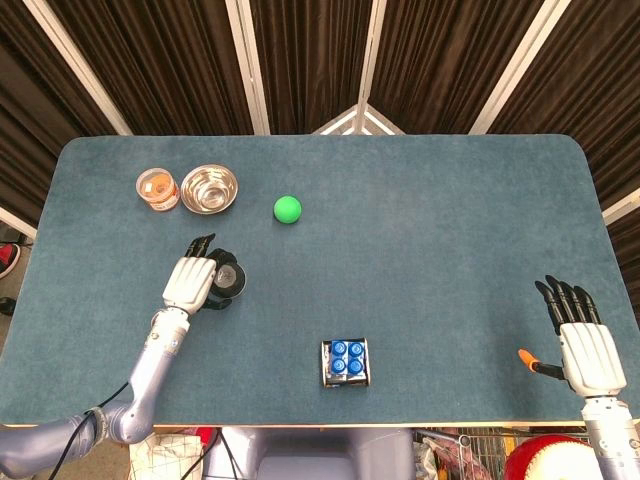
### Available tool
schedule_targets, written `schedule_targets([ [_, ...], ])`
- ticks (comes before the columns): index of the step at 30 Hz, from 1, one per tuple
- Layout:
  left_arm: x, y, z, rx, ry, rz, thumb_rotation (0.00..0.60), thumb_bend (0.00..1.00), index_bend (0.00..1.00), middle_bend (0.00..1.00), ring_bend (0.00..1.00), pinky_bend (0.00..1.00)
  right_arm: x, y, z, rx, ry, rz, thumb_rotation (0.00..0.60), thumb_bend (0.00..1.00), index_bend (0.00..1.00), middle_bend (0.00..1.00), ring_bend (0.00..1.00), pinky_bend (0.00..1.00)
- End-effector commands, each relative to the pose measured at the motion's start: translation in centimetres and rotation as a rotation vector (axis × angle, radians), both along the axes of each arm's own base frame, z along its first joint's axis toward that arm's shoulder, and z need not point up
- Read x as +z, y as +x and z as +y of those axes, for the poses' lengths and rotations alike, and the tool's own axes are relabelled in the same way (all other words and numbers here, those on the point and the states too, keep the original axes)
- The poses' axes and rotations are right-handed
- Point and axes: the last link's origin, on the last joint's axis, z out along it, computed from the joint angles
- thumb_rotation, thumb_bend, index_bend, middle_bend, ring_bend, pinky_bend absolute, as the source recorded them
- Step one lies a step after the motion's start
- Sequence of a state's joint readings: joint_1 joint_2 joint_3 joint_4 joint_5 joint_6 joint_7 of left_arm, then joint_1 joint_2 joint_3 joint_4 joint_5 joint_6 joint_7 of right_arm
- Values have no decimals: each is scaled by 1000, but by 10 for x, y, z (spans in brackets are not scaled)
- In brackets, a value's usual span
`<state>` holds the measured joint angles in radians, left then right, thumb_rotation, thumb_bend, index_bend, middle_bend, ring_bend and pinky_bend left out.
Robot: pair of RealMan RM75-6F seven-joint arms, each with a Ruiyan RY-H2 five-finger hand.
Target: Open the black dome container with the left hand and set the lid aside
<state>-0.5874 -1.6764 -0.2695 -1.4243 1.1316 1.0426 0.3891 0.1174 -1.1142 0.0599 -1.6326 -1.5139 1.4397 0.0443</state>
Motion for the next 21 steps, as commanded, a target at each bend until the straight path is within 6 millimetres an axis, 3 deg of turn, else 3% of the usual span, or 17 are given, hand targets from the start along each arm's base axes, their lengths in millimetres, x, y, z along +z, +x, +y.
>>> schedule_targets([
  [1,-4,0,0,4,-9,9,600,323,396,247,0,0,-2,0,-1,-2,5,2,600,185,31,0,0,0],
  [21,-17,-18,0,38,-48,52,600,307,358,206,0,0,0,-1,-5,-5,9,-2,600,185,32,0,0,0],
])
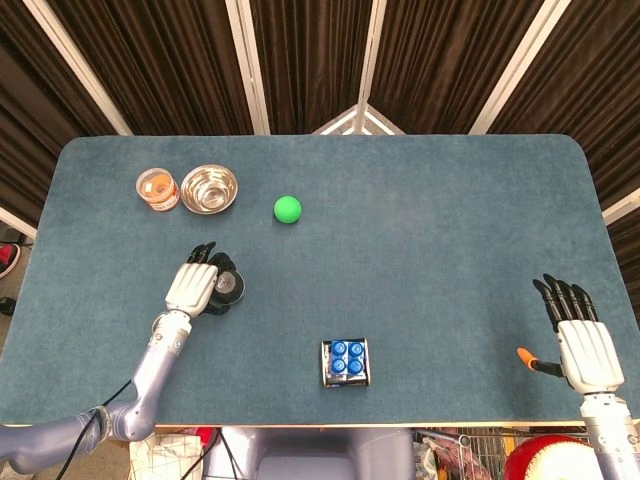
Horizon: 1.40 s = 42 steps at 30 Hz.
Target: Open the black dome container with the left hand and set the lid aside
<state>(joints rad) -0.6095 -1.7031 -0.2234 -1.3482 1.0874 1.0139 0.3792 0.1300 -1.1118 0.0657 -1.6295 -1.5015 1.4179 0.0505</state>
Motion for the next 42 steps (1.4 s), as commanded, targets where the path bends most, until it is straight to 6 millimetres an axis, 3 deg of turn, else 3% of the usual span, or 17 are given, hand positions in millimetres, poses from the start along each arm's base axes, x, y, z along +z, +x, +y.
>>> schedule_targets([
  [1,-2,-4,0,6,-3,6,600,307,357,206,0,0,1,0,0,0,-1,0,600,185,32,0,0,0],
  [12,-8,-5,-1,-6,-13,-8,600,244,319,153,0,0,2,0,-4,0,-2,3,600,184,31,0,0,0],
  [19,-4,-4,-3,-19,-22,-12,600,214,192,79,0,0,-1,2,-1,3,1,5,600,185,32,0,0,0],
  [24,-2,-6,-2,-13,-43,4,600,214,159,58,0,0,-3,2,1,-3,3,7,600,184,32,0,0,0],
  [30,4,-1,-6,-30,-35,-4,600,222,160,140,0,0,-3,1,2,-4,-2,8,600,185,32,0,0,0],
  [35,12,7,-10,-54,-4,-11,600,296,197,216,0,0,-4,2,2,0,3,9,600,185,32,0,0,0],
  [42,16,7,-10,-51,32,15,600,306,208,241,0,0,-3,1,2,-2,2,8,600,184,34,0,0,0],
])
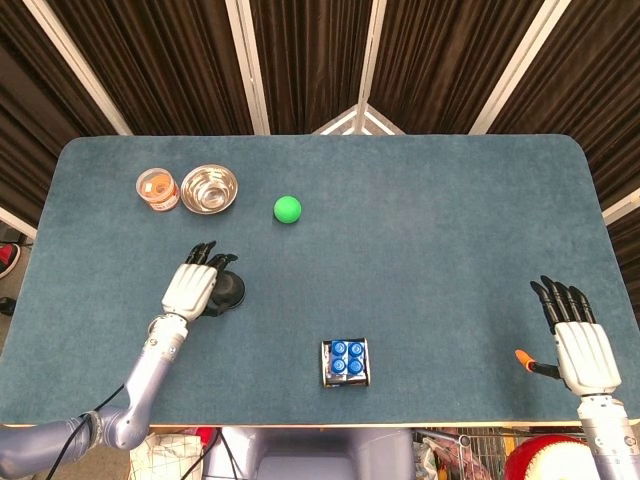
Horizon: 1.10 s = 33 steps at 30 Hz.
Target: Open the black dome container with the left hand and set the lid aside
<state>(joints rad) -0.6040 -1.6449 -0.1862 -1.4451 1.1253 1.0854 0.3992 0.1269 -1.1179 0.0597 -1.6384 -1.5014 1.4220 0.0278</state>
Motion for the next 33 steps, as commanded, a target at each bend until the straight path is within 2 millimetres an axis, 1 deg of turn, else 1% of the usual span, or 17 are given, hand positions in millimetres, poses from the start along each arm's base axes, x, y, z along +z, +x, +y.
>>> schedule_targets([
  [1,-1,-2,0,13,8,9,600,306,208,241,0,0,1,0,0,2,-2,-1,600,184,36,0,0,0],
  [7,-5,-7,3,27,18,59,600,305,204,198,0,0,-1,0,0,1,-4,-2,600,184,41,0,0,0],
  [10,-9,-7,2,34,10,68,600,305,203,206,0,0,-1,0,0,1,-4,-3,600,184,41,0,0,0],
  [13,-12,-5,1,33,2,70,600,311,202,257,0,0,0,0,0,3,-4,-5,600,184,41,0,0,0],
  [15,-14,-3,1,27,-3,77,600,341,209,317,0,0,0,0,0,4,-4,-6,600,185,41,0,0,0],
  [17,-15,-2,0,23,-5,81,600,391,239,388,0,0,0,1,0,7,-2,-9,600,185,41,0,0,0],
  [20,-15,2,1,13,8,59,600,427,295,448,0,0,-1,2,0,13,1,-15,600,185,41,0,0,0],
  [23,-14,6,1,2,22,25,600,440,329,467,0,0,-1,2,0,17,6,-19,600,185,41,0,0,0],
  [27,-10,9,0,-8,33,1,600,440,335,468,0,0,-1,2,0,18,5,-21,600,185,41,0,0,0],
  [33,4,25,-1,-22,50,-65,600,440,336,463,0,0,0,1,1,16,0,-23,600,185,41,0,0,0],
])
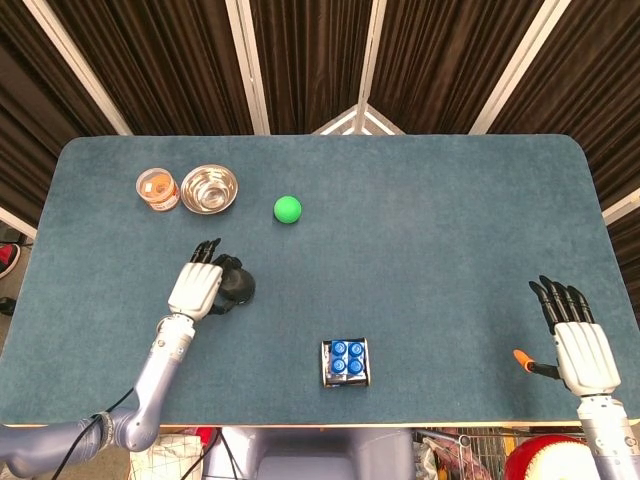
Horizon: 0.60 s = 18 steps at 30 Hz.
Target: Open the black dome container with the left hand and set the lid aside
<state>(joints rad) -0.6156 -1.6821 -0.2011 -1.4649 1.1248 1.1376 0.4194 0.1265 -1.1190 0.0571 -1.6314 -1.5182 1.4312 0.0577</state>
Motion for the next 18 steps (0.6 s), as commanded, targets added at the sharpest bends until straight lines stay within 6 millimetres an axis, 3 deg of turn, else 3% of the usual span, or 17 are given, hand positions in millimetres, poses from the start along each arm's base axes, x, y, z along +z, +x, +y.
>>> schedule_targets([
  [1,9,9,0,-9,18,-23,600,440,336,462,0,0,0,0,0,1,-1,0,600,185,41,0,0,0],
  [10,-7,41,0,-3,-19,-48,600,431,336,440,0,0,1,1,-2,-1,-5,-2,600,184,41,0,0,0],
  [18,-53,70,-3,-6,-93,-113,600,428,338,402,0,0,3,-2,0,-5,-3,-2,600,184,41,0,0,0],
])
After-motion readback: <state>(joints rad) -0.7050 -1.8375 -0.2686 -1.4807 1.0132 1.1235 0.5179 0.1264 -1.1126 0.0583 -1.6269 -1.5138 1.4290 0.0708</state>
